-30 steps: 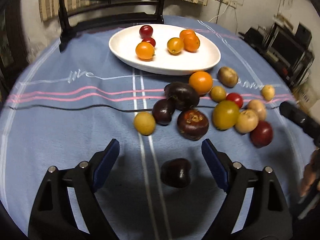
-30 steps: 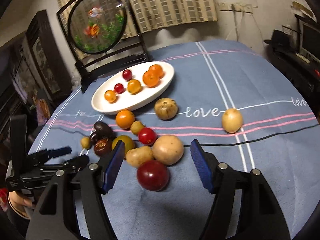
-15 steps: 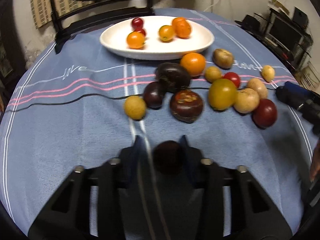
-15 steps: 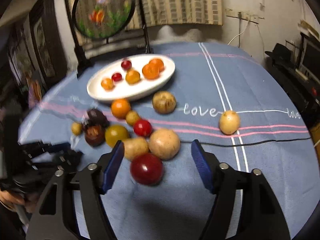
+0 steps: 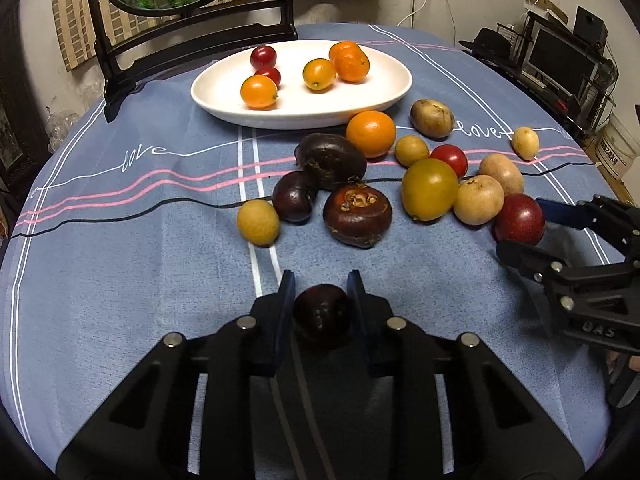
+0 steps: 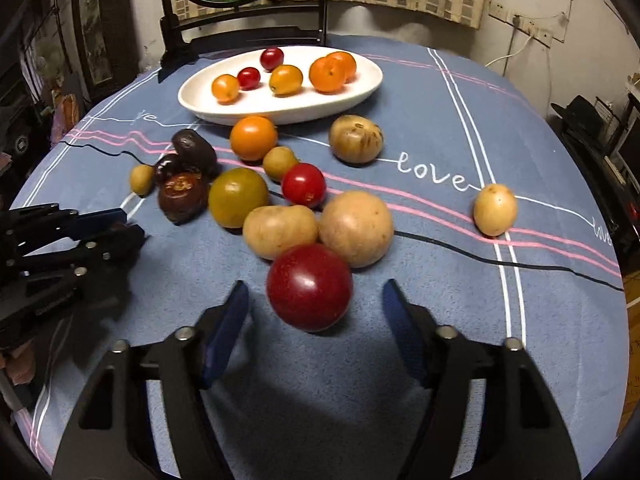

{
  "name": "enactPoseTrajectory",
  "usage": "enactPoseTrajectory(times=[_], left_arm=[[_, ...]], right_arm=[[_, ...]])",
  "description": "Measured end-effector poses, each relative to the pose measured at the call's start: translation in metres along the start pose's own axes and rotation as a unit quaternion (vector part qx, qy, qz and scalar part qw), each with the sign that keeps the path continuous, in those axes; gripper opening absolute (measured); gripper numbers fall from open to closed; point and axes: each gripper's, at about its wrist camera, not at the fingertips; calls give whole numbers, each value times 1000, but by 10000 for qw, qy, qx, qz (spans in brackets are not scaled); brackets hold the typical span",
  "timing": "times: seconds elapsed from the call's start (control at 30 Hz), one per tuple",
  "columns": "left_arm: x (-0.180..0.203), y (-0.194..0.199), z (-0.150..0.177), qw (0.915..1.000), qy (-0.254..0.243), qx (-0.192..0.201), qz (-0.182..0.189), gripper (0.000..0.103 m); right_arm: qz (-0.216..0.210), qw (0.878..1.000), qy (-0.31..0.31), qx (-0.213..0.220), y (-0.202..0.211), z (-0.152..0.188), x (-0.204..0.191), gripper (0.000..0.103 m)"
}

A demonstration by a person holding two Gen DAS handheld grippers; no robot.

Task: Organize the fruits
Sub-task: 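Grasp the dark purple fruit with the left tool while the right tool grasps the red plum, then carry both fruits over the white plate and open both tools to release them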

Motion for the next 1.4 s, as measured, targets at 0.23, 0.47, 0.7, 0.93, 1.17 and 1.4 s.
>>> enactPoseTrajectory(times=[0.23, 0.47, 0.7, 0.93, 1.17, 1.4], left_arm=[[-3, 2, -1, 9994, 140, -13, 312, 28], [-4, 12, -4, 9985, 226, 267, 427, 28], [-7, 11, -5, 9982, 298, 320, 410, 28], [-4, 17, -11, 9989, 319, 296, 151, 28], [-13, 40, -44, 9985, 247, 353, 323, 28], [-38, 44, -94, 9980, 297, 556, 73, 28]], right_arm=[[-338, 9993, -150, 48, 3, 1, 6, 42], [-648, 9963, -317, 467, 21, -2, 12, 42], [-868, 9937, -340, 619, 26, -3, 9, 42], [-1020, 9906, -494, 765, 30, -5, 14, 42], [-1248, 9833, -772, 1075, 49, -11, 17, 43], [-1242, 9832, -644, 1174, 61, -57, 15, 43]])
Point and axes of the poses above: each gripper's, at about its wrist camera, not at the fingertips, and y roughly against the way its jaws point, x to its right, z to its underside, and after that the axes turned 2 degrees about -x, right-handed
